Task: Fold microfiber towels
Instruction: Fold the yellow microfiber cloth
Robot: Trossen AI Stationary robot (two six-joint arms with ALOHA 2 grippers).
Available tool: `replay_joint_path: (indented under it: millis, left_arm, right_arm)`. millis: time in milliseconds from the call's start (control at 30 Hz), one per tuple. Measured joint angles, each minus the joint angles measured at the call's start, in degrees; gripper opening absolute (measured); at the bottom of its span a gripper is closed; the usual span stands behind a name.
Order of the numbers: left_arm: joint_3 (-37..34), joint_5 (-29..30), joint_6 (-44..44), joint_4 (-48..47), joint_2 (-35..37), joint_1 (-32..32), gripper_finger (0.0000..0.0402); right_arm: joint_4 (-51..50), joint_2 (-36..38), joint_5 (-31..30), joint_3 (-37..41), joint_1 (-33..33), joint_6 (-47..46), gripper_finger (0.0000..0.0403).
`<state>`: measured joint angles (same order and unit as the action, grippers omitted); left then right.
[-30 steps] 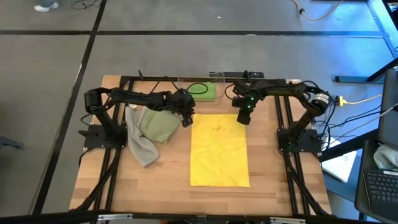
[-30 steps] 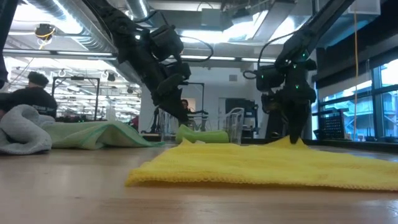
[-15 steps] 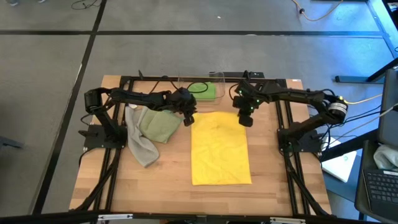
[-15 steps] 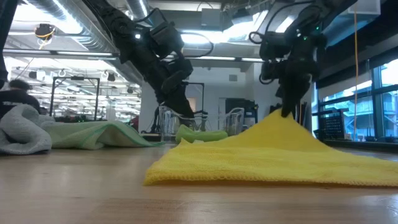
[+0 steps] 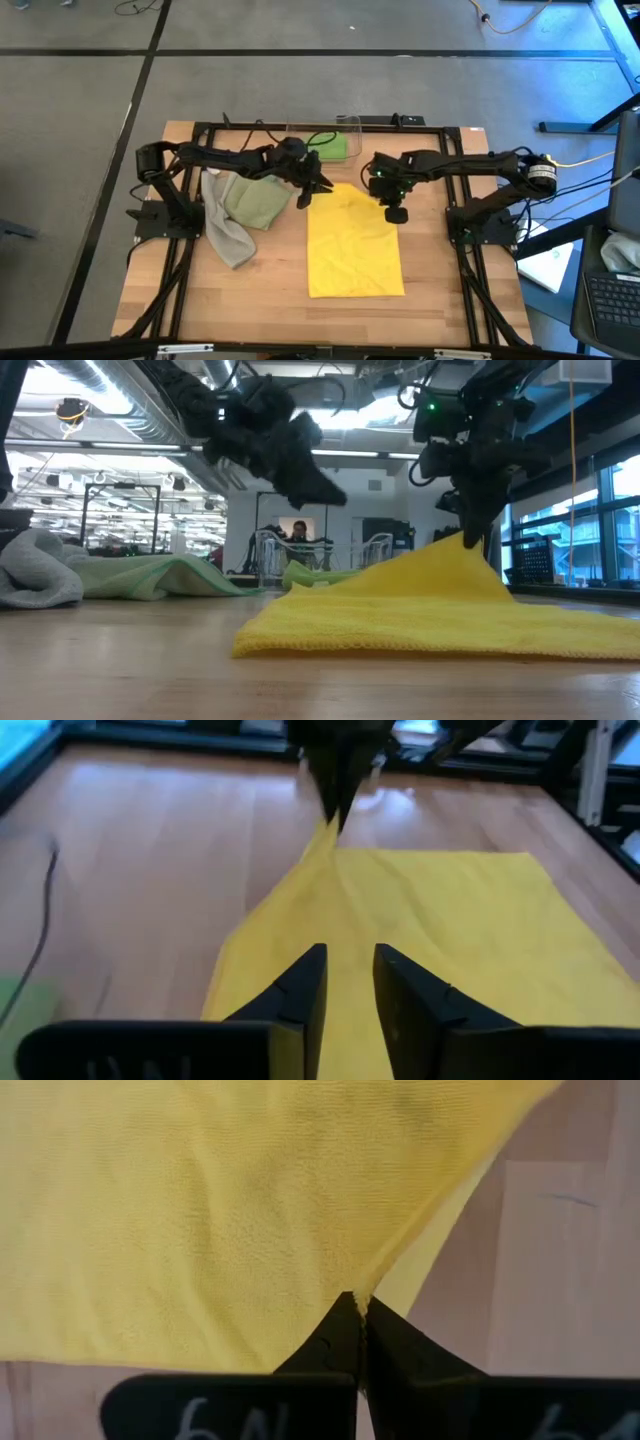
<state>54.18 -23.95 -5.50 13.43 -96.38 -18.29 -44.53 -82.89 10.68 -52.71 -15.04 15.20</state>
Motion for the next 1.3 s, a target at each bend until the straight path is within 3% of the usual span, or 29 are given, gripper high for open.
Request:
replay_joint_path:
  millis: [233, 433, 667, 933, 1300]
  left_arm:
    - [3.9, 5.5, -4.1, -0.8, -1.5, 3.8, 0.0157]
    - [8.7, 8.0, -5.8, -0.9, -7.2, 6.2, 0.0203]
    - [15.9, 8.4, -8.4, -1.8, -14.6, 7.0, 0.021]
    - [26.2, 6.4, -10.7, -12.7, -20.7, 6.7, 0.021]
    - [27.3, 9.5, -12.3, -18.1, -20.8, 6.6, 0.021]
  right_arm:
    - [0.8, 0.0, -2.1, 0.0, 2.6, -0.4, 0.0007]
    - [2.6, 0.3, -4.3, -0.1, 3.0, -2.9, 0.0008]
    - [2.3, 1.4, -5.7, -0.1, 5.3, -2.8, 0.0009]
    - [2.3, 6.3, -9.5, -0.1, 10.2, -4.8, 0.0009]
    - [0.5, 9.6, -9.6, -0.1, 12.0, -6.3, 0.0009]
